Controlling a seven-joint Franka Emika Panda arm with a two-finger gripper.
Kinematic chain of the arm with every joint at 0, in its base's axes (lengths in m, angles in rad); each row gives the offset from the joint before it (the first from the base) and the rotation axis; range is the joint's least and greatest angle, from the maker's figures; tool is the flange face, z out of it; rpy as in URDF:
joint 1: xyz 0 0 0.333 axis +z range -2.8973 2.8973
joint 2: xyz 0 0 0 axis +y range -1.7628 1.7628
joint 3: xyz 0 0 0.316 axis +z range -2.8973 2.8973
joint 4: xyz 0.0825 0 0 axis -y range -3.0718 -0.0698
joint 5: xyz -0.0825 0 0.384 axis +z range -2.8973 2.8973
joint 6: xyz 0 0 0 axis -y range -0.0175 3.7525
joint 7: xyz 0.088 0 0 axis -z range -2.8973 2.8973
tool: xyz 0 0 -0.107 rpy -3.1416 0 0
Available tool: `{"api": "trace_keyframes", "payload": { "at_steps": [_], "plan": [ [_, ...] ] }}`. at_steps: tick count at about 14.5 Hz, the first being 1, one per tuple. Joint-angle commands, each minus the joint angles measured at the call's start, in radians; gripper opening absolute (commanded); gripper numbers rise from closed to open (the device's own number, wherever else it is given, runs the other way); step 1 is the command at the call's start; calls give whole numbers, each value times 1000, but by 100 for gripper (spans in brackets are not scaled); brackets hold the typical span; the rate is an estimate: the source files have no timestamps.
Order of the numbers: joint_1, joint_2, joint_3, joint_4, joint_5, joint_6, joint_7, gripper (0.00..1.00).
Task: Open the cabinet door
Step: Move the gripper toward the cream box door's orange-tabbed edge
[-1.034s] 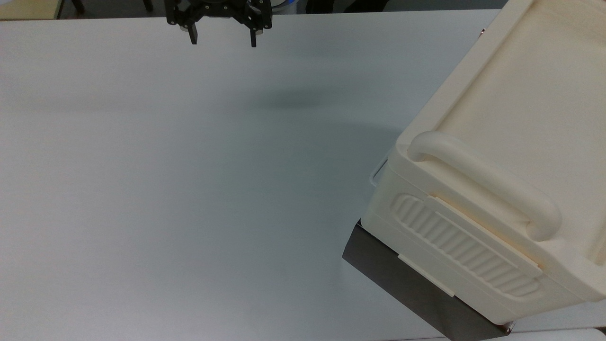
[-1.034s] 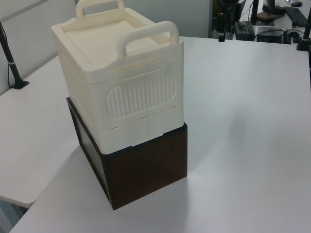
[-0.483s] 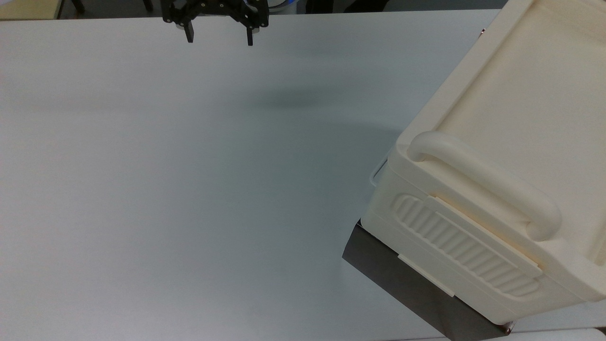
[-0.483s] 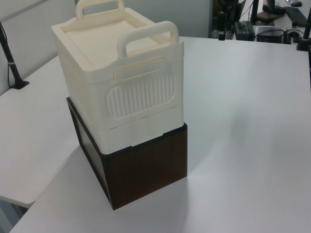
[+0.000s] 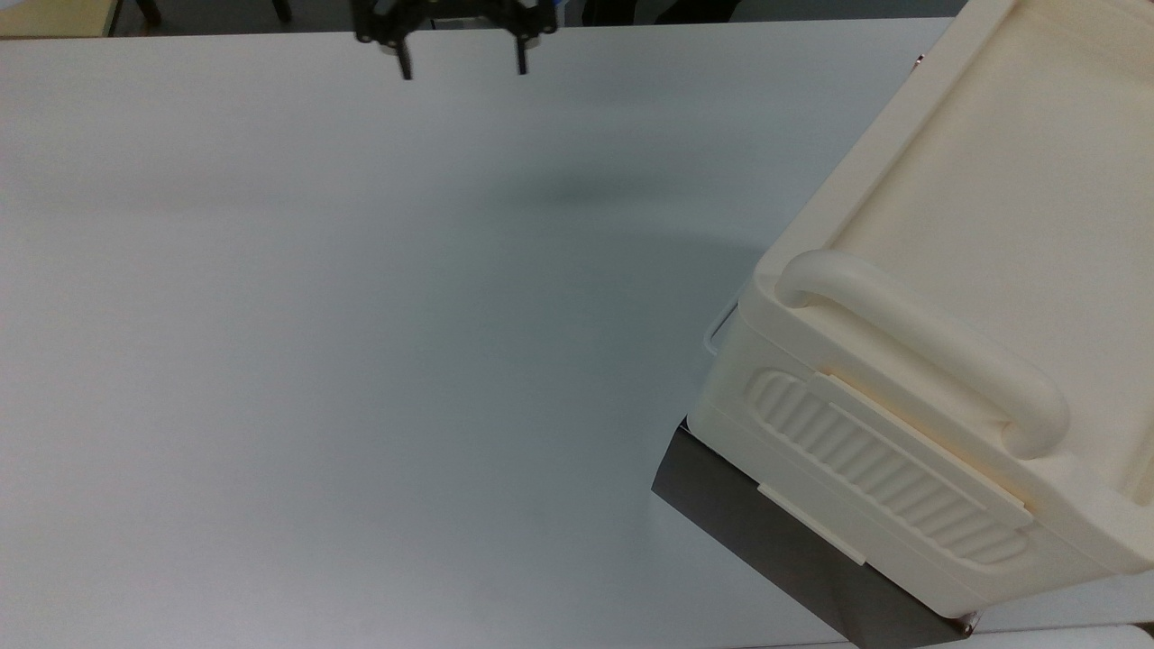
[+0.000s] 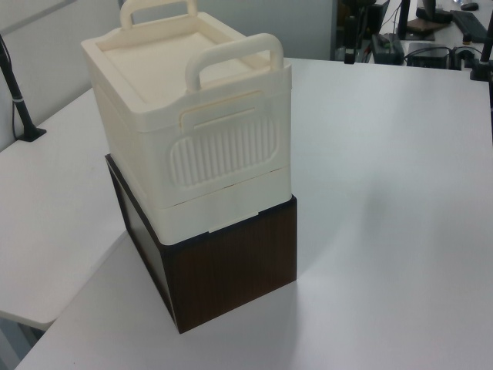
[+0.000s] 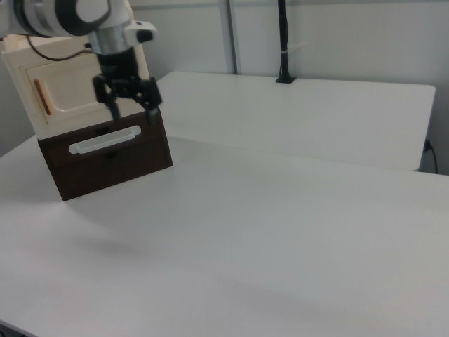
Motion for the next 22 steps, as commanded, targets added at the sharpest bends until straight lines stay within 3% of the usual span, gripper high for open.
{"api": "trace_keyframes", "payload": {
  "at_steps": [1, 7, 12, 16, 22],
  "plan": [
    [129, -14, 1, 16, 26, -5, -38, 100],
    [281, -3, 12, 54, 76, 90, -101, 100],
    [376, 37, 19, 59, 76, 241, -147, 100],
    [407, 61, 21, 59, 78, 306, -277, 100],
    [409, 94, 52, 59, 81, 366, -297, 97]
  ]
}}
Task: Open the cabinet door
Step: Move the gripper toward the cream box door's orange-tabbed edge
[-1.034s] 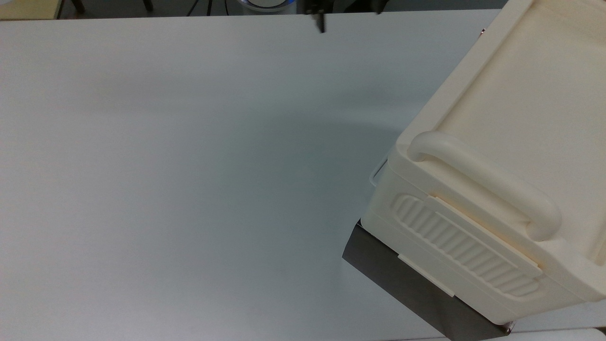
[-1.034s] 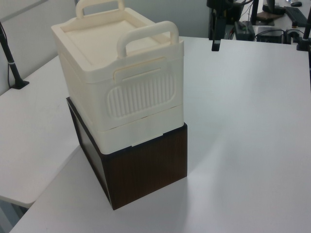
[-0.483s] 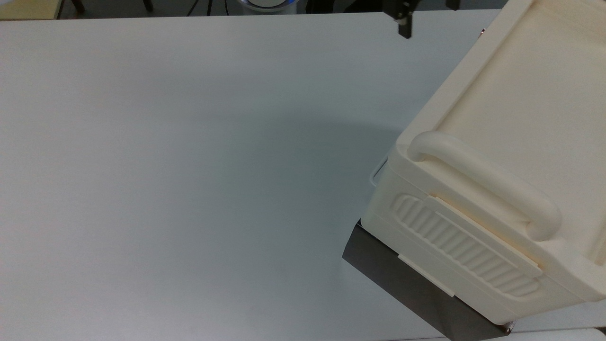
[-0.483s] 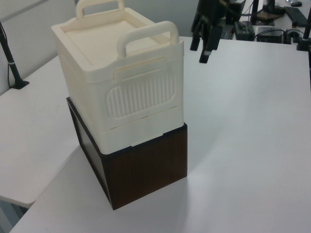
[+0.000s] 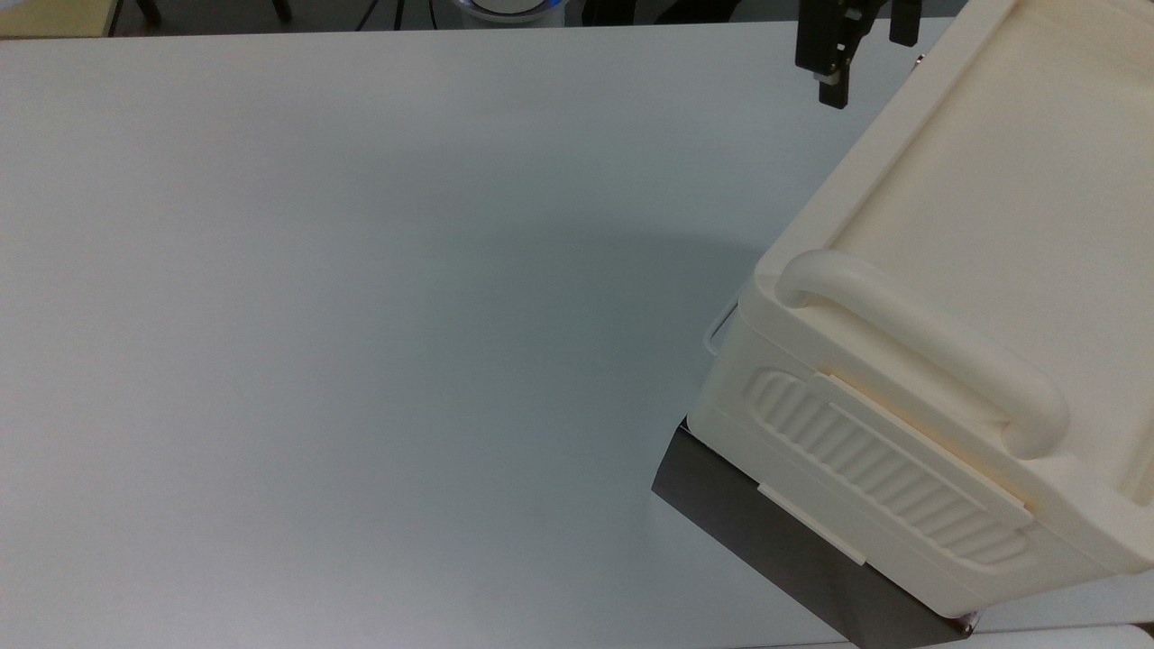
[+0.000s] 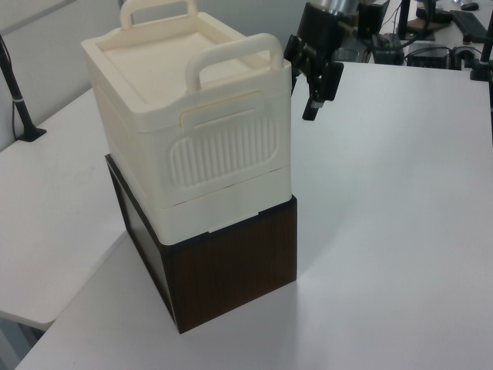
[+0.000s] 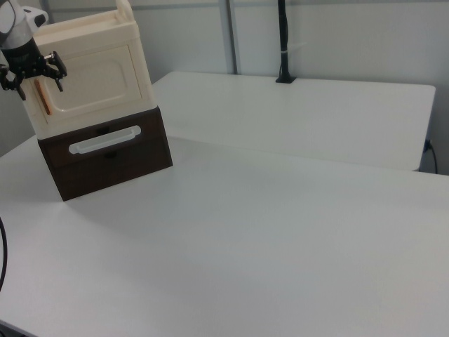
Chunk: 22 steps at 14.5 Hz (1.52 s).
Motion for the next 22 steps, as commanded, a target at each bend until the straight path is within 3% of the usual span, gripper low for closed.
{"api": "trace_keyframes", "payload": {
  "at_steps": [1, 6, 13, 18, 22],
  "plan": [
    [5, 10, 5, 3, 20, 27, -67, 97],
    [5, 14, 18, 4, 36, 54, -83, 97],
    [3, 30, 18, 3, 36, 105, -81, 82],
    [2, 28, 18, 0, 40, 94, -80, 62],
    [-3, 24, 18, 1, 51, 91, -63, 31]
  ]
}}
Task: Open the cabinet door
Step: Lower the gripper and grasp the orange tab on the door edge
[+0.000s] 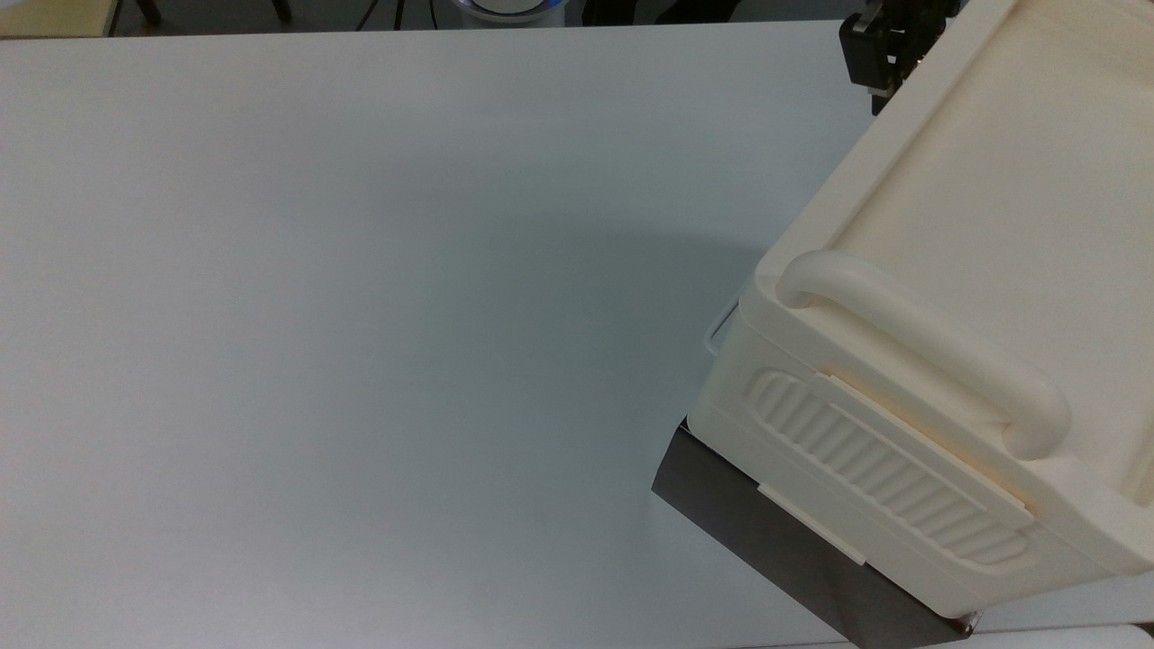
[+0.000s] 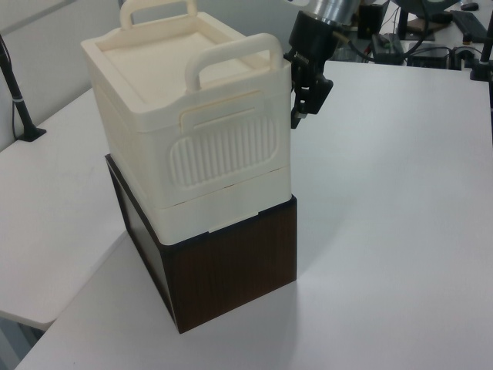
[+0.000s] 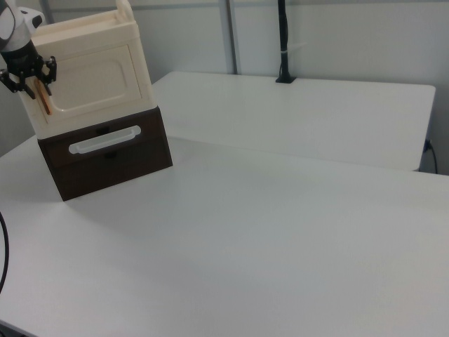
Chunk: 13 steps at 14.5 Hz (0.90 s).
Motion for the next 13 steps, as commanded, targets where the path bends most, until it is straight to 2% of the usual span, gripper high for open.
{"api": "trace_keyframes", "payload": {
  "at_steps": [1, 2, 6, 9, 12, 13],
  "plan": [
    [-7, -2, 2, 0, 31, 13, -2, 24],
    [-8, -3, 2, 0, 31, 12, -2, 18],
    [-11, -15, 2, -2, 30, -45, -5, 6],
    [-19, -31, 0, -8, 28, -68, -5, 6],
    [-28, -52, -12, -9, 28, -163, -3, 6],
    [-42, -57, -14, -9, 28, -195, -2, 12]
  ]
}}
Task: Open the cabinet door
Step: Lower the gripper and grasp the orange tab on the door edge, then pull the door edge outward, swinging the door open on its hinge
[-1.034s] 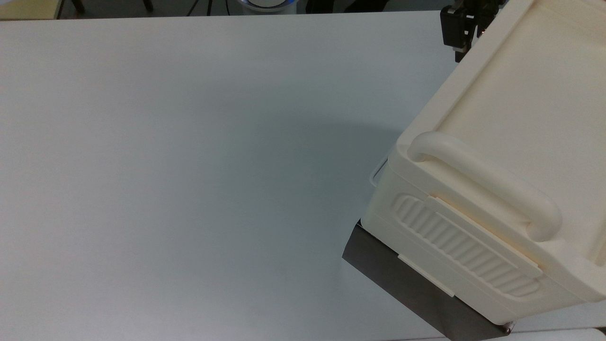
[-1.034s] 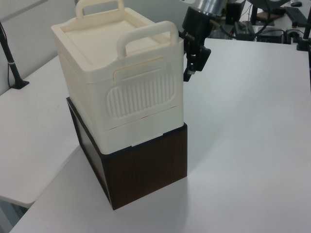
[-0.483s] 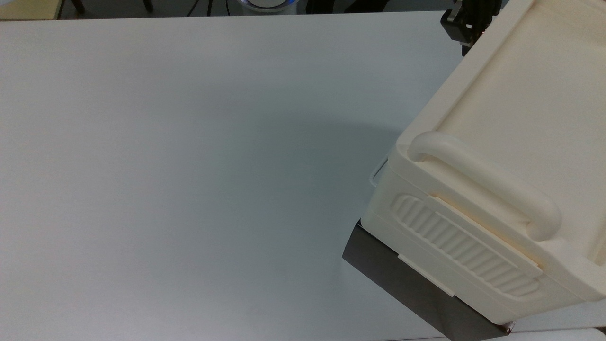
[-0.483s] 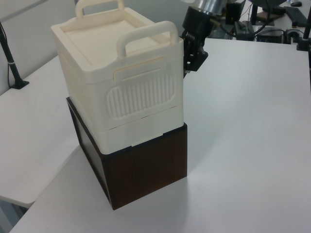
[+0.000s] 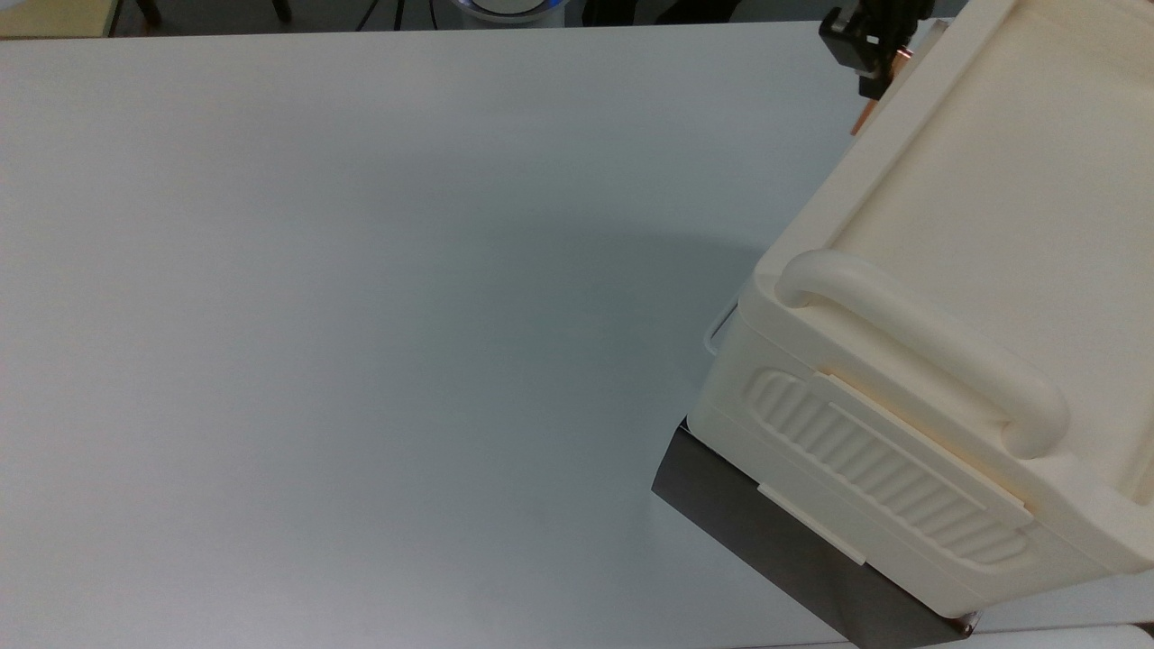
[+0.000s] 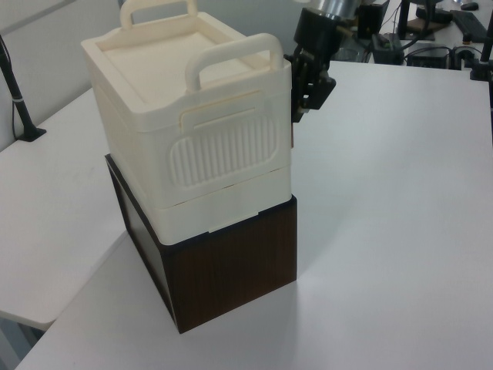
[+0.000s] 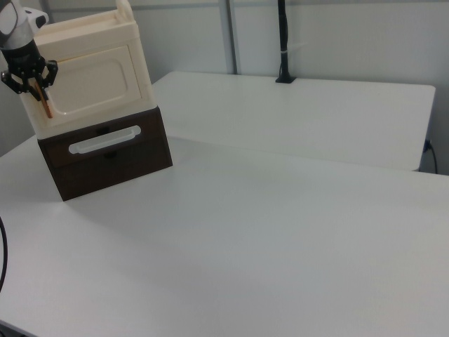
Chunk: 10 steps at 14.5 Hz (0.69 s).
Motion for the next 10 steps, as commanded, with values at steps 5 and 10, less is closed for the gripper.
{"api": "trace_keyframes", "payload": {
  "at_steps": [5, 10],
  "plan": [
    [-136, -89, -11, -7, 8, -299, -3, 73],
    [-173, -145, -2, 2, 32, -306, -2, 82]
  ]
}}
